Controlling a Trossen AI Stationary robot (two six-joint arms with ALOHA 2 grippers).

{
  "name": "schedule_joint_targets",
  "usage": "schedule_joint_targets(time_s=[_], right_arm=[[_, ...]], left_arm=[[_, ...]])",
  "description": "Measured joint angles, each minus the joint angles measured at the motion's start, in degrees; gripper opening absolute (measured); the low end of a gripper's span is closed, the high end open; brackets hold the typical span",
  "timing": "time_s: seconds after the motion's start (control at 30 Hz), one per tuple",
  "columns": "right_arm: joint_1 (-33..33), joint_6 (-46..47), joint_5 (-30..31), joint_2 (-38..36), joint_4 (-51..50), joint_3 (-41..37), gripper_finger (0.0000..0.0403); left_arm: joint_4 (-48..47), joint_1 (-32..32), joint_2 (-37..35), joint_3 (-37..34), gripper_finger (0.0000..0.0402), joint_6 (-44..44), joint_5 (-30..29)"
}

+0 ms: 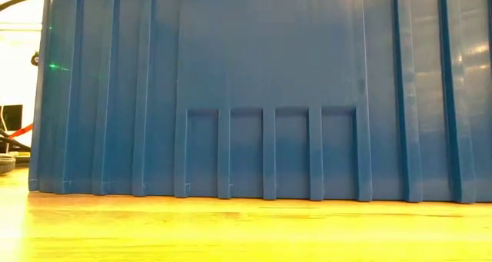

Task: Pick and place slides into bin
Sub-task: Put the black slide into the blue bin

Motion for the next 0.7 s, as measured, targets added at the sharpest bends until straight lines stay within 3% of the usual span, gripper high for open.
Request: schedule_joint_targets(time_s=[0.27, 0.47, 0.7], right_arm=[[0.96, -0.17, -0.03, 0.0, -0.02, 0.0, 0.0146], [0.94, -0.17, -0.03, 0.0, 0.0, 0.0, 0.0146], [0.92, -0.17, -0.03, -0.02, 0.0, 0.0, 0.0146]], left_arm=[[0.8, 0.0, -9.74, -0.06, 0.0001, 4.84, -0.03], [-0.17, 0.09, -24.77, 0.36, 0.0001, 15.68, 1.2], [0.53, 0.11, -41.26, 4.9, 0.0, 16.67, 0.35]])
